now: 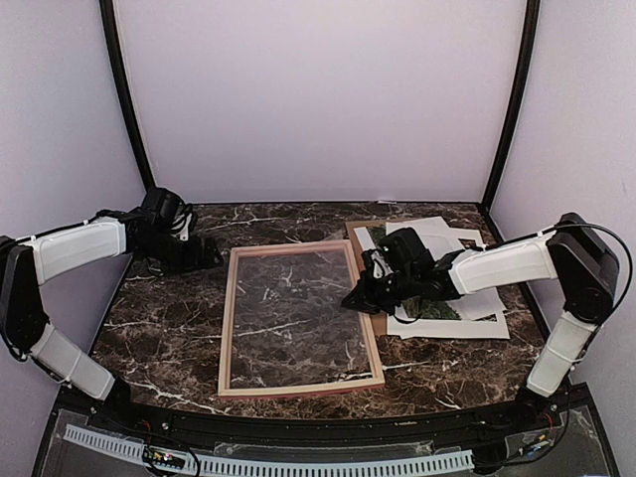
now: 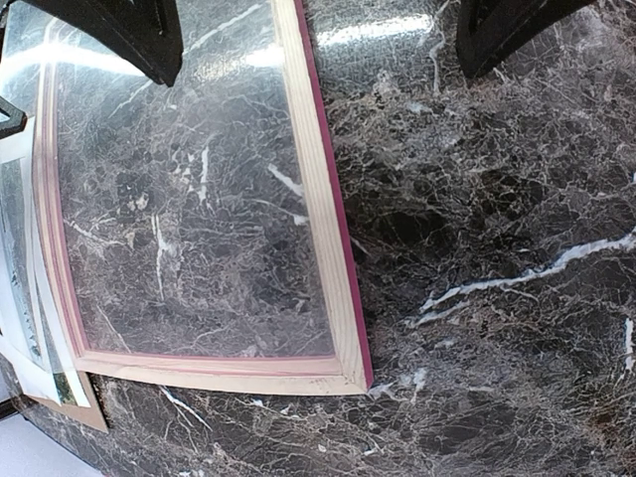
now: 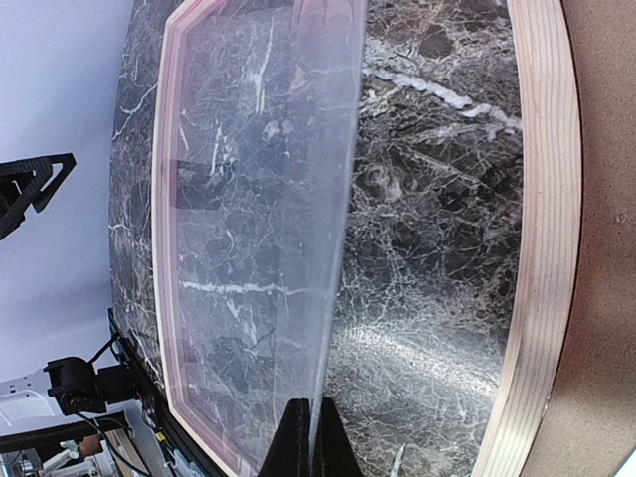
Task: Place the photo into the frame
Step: Place the glass panel at the frame body.
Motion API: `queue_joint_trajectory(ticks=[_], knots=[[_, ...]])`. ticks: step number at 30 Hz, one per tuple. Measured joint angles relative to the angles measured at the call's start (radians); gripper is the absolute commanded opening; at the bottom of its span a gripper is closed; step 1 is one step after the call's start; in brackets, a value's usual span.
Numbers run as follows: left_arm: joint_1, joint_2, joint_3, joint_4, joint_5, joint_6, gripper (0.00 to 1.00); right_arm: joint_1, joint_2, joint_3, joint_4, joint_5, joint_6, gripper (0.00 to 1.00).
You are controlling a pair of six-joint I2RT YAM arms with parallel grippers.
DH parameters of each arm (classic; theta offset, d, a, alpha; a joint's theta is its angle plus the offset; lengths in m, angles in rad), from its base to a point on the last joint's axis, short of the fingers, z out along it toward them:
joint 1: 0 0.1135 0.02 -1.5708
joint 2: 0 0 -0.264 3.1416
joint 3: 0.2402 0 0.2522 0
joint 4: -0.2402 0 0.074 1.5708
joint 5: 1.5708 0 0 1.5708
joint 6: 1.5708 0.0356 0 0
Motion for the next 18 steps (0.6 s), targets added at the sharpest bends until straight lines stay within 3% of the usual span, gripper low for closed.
queue_joint_trajectory(ticks=[18], knots=[[-0.005,0.001,0.000,0.000,0.000,0.000,0.99,0.005,-0.021,0.000,-0.005,0.014,-0.003,0.00]])
